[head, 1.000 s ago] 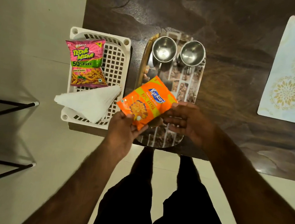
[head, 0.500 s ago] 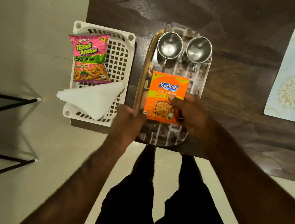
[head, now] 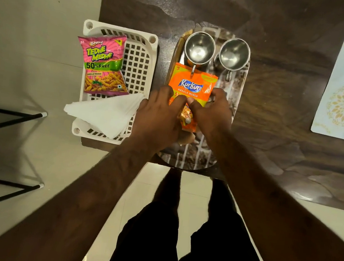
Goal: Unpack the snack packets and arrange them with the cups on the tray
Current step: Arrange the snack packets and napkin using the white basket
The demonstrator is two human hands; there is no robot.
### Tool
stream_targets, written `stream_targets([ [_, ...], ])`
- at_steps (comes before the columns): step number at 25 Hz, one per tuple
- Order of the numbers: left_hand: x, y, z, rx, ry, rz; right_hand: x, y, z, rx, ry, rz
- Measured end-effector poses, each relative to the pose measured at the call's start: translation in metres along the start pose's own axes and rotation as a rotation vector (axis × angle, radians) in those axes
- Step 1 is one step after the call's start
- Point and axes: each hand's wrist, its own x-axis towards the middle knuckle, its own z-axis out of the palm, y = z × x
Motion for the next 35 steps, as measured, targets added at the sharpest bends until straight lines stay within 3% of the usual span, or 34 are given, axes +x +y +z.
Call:
stream_targets([
  [5,-0.008,0.000,0.005,-0.009,-0.012,-0.015,-0.004,0.006,0.003,-0.080,-0.002,-0.142],
  [11,-0.016,-0.017,0.000,-0.116,0.089,-0.012,-0.010,0.001,-0.003,-0.143,0.016,-0.119],
  [14,-0.018,-0.053,-0.019,-0.240,0.365,-0.182,-0.022,0.001,-0.010,-0.088,0.087,-0.084],
  [16,-0.015,-0.089,-0.035,-0.239,0.488,-0.372,-0.031,0.003,-0.008,-0.045,0.024,-0.088],
  [18,-0.008,-0.121,-0.047,-0.246,0.477,-0.578,-0.035,0.001,-0.004,-0.049,-0.044,-0.112],
  [21,0.011,-0.146,-0.056,-0.343,0.258,-0.761,-0.035,-0.007,0.005,0.000,-0.116,-0.134],
  [24,0.022,-0.148,-0.056,-0.409,0.126,-0.732,-0.031,-0.014,0.011,0.009,-0.174,-0.174],
  [28,0.025,-0.141,-0.059,-0.640,0.199,-0.685,-0.031,-0.024,0.013,0.015,-0.288,-0.207],
  [35,-0.019,-0.101,-0.085,-1.140,0.312,-0.504,-0.043,-0.057,0.003,0.280,-0.444,-0.193],
])
